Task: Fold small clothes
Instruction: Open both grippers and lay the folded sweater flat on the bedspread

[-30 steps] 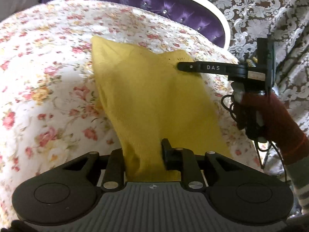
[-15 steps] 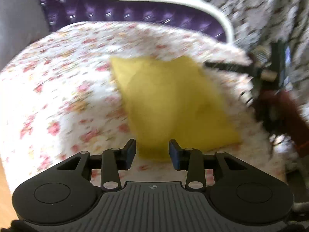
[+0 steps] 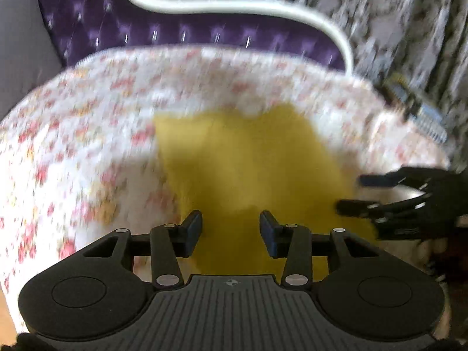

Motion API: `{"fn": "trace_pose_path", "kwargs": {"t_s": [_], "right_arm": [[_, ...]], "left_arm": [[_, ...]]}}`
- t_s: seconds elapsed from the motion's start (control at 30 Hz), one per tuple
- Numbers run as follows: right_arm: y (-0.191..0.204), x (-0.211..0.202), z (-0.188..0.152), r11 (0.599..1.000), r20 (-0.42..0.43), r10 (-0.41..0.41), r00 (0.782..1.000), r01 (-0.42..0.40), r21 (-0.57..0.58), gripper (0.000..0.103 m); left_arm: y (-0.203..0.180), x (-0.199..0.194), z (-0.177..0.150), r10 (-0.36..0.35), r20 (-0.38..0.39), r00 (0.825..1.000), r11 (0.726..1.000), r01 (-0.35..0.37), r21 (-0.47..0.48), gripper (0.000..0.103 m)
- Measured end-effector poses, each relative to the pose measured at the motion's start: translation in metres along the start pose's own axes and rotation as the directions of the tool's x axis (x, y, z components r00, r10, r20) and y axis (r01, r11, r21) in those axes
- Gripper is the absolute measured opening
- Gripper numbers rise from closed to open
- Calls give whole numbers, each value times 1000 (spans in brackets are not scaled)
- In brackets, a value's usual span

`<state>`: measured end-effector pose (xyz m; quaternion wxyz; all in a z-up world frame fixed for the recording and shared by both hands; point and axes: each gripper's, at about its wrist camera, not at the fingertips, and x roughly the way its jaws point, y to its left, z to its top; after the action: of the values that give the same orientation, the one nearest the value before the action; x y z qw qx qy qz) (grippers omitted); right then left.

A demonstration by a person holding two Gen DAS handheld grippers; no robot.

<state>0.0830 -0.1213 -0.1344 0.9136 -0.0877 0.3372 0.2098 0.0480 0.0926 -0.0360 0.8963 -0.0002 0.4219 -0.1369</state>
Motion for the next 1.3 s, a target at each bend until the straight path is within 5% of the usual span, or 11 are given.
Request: {"fn": "trace_pose_path", "kwargs": {"t_s": [0.13,0.4,0.6,0.73,1.07,1.17,1.3], "right_arm": [[-3,-7,-10,1000,-46,-1,999,2,11,71],[-25,-2,46,994,157,-61,986,46,95,72],[-36,56,66,989,97,-108,989,97,110,73],[-52,79,58,979,48,-104,993,93,182,90],[-60,12,54,963,185,-32,982,-19,269,103],[-57,-12,50,958,179,7,984,-58,279,103],[-43,-29,41,968,134,32,991,-64,244,103]], "left_arm": [[5,-5,-7,-2,-17,1000,999,2,33,42],[7,13,60,50,132,990,996,-59,62,43],[19,78,85,150,80,985,986,-155,58,43],[35,98,76,167,40,985,985,-169,40,51],[29,31,71,183,96,978,982,-177,-67,51],[17,8,63,208,95,973,975,-198,-103,51],[7,-13,46,160,120,980,979,-142,-145,51]]}}
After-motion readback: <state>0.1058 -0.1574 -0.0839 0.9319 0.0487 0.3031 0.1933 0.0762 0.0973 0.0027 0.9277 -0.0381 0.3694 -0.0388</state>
